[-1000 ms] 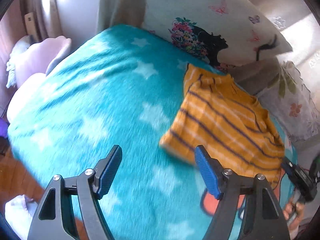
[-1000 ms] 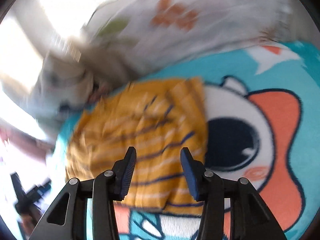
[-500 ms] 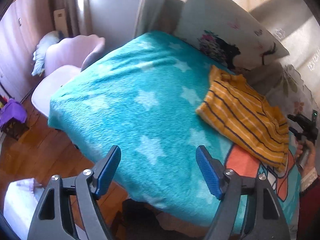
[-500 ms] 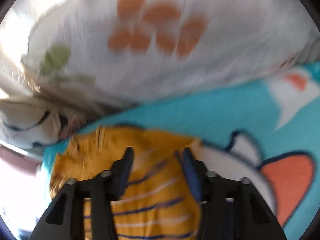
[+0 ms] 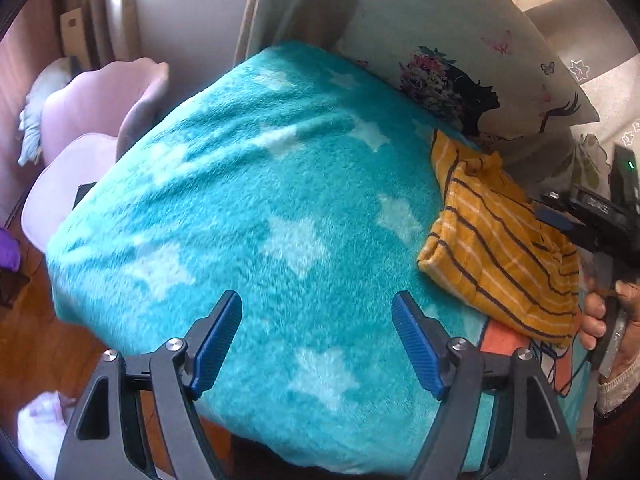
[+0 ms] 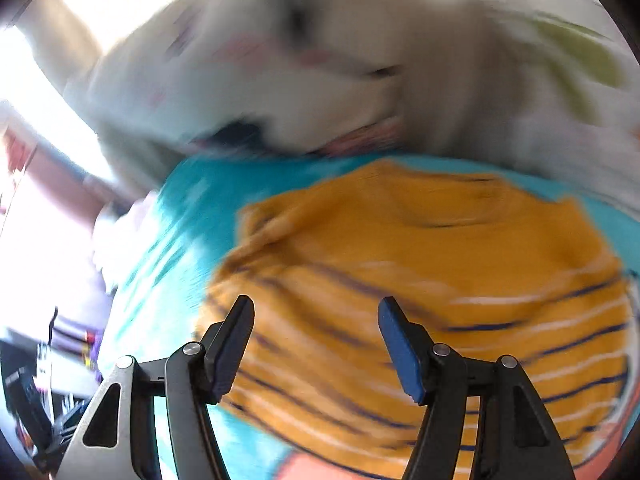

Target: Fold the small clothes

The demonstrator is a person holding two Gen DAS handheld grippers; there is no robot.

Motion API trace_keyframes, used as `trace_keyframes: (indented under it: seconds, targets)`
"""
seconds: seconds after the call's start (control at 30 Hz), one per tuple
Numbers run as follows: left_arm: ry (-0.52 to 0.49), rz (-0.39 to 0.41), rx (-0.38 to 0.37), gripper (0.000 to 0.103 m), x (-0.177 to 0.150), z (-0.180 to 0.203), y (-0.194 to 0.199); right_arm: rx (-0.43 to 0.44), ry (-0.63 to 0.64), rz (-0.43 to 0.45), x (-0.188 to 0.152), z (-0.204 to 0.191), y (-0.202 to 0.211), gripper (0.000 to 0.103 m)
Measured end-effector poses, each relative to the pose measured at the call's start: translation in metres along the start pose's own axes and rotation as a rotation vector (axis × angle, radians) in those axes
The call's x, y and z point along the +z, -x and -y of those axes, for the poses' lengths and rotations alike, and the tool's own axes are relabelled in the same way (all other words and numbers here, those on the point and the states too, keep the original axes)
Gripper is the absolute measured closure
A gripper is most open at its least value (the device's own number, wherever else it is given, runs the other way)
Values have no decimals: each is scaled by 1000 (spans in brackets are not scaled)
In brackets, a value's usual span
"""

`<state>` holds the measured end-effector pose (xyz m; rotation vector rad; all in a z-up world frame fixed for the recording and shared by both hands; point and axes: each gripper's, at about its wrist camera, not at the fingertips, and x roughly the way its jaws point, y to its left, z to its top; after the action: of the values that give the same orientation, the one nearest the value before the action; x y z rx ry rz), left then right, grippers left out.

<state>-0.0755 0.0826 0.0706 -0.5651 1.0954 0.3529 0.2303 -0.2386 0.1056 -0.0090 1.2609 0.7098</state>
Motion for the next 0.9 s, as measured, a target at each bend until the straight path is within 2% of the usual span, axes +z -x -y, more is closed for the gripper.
trace_keyframes:
  seconds: [0.17,0.3,0.43,0.47,0.57,0.6,0.67,0.73,0.9]
  targets:
    - [-21,-27,-34,27,12,-18,-9,-128,47,-56,10,-60,-60,28]
    - [-15,-57,-62,27,15,-34,-17,-262,77,-94,18,-81,-103,21]
    - [-13,-73,-76,27,16,-46,-21,-469,152,-134,14,-101,-141,22]
    - [-10,-75,-80,27,16,-49,-22,-492,164,-112,12,-104,-142,23]
    - [-2,-76,-88,27,18,-57,-22,-511,140,-61,7,-106,-136,41]
    - [1,-79,-91,27,19,-60,-23,-537,142,-51,4,-105,-132,60]
    - [-2,-84,-93,27,20,-60,-24,-509,136,-37,2,-97,-123,67]
    - [-10,-87,-89,27,20,-57,-24,-487,123,-32,1,-87,-112,82]
    - [-47,-87,-87,27,18,-31,-21,-313,-7,15,4,-54,-69,86]
